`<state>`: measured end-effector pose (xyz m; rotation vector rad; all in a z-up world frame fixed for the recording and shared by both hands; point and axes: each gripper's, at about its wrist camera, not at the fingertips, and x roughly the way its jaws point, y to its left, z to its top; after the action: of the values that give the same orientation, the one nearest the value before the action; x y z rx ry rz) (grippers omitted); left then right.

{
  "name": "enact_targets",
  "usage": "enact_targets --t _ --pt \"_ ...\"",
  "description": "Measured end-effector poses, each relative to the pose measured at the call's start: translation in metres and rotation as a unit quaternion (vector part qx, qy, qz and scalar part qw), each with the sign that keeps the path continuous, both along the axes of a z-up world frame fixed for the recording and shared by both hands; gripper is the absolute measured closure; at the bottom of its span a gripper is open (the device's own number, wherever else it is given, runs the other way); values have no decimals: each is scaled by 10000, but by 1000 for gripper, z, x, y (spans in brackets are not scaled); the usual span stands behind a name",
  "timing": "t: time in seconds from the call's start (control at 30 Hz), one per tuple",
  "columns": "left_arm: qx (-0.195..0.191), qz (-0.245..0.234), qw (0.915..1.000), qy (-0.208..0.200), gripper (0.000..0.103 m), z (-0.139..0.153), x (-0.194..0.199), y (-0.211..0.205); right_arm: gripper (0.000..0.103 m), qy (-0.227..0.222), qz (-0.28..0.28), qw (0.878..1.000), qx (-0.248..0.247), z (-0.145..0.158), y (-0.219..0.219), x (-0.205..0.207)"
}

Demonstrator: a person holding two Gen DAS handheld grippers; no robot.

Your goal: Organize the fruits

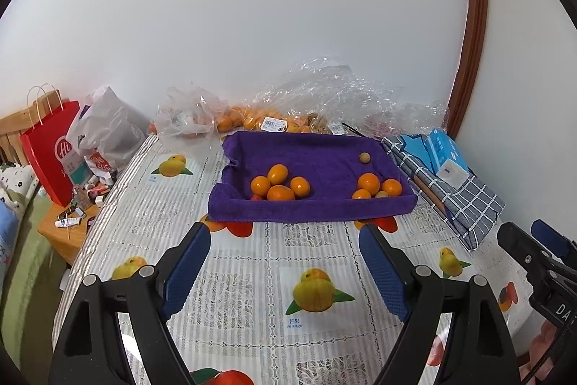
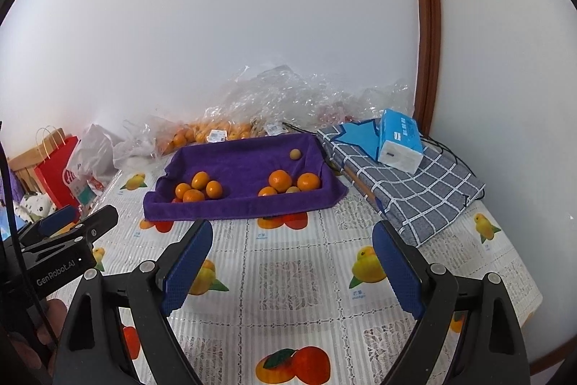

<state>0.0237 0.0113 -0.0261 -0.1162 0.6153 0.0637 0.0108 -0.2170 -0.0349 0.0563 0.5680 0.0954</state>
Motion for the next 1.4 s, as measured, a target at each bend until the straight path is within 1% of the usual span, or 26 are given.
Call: enact_targets --t 0.67,1.4 --pt "8 14 10000 -26 18 -2 3 4 13 -71 78 9998 -196 1 11 -4" --pt "53 27 10000 -76 18 0 2 2 13 -86 92 9998 -146 3 9 -5"
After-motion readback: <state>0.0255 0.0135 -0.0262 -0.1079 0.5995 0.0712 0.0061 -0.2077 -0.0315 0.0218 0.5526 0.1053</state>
